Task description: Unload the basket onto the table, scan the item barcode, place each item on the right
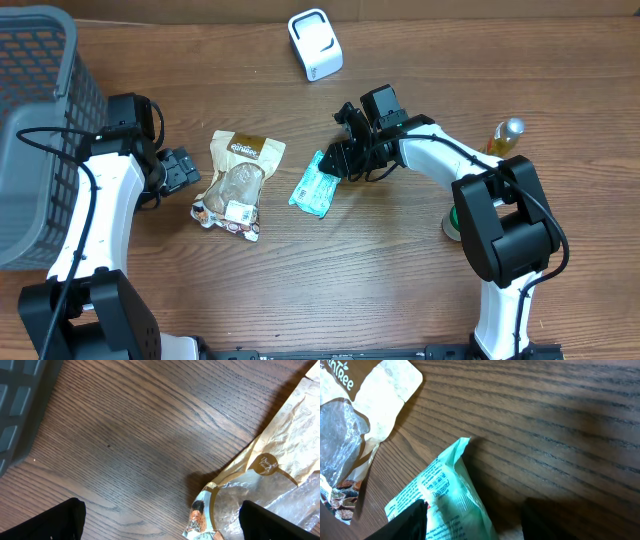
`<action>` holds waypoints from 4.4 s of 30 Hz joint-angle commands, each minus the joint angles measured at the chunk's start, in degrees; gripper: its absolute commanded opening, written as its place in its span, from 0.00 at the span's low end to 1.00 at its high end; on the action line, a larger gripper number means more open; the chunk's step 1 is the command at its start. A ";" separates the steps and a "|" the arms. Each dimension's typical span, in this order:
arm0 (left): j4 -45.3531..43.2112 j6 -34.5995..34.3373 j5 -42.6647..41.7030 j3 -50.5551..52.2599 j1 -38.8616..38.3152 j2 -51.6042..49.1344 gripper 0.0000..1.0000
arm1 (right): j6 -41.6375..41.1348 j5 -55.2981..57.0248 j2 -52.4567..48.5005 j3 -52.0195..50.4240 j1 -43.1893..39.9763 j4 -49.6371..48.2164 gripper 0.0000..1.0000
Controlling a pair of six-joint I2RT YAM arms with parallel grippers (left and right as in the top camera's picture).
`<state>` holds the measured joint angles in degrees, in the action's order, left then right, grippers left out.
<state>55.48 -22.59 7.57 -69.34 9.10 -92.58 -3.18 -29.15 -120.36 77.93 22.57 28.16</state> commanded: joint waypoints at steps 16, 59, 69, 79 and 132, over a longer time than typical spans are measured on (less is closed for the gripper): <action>-0.04 -0.74 0.33 0.13 0.26 1.03 1.00 | -0.02 -11.08 -0.50 -1.03 -1.07 2.40 0.33; -0.04 -0.74 0.33 0.13 0.26 1.03 1.00 | -5.51 -19.43 2.34 -0.92 -2.03 0.48 0.10; -0.04 -0.76 0.33 0.13 0.26 1.03 1.00 | -5.33 -32.46 5.42 -0.94 -7.58 1.07 0.04; -0.04 -0.74 0.33 0.13 0.26 1.03 1.00 | -3.85 -25.14 11.30 9.27 -7.93 1.22 0.04; -0.04 -0.76 0.33 0.13 0.26 1.03 1.00 | 58.73 40.85 -12.44 19.43 7.52 -41.46 0.04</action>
<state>55.48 -22.59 7.57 -69.34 9.10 -92.58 55.79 11.64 -133.05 96.86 29.08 -13.47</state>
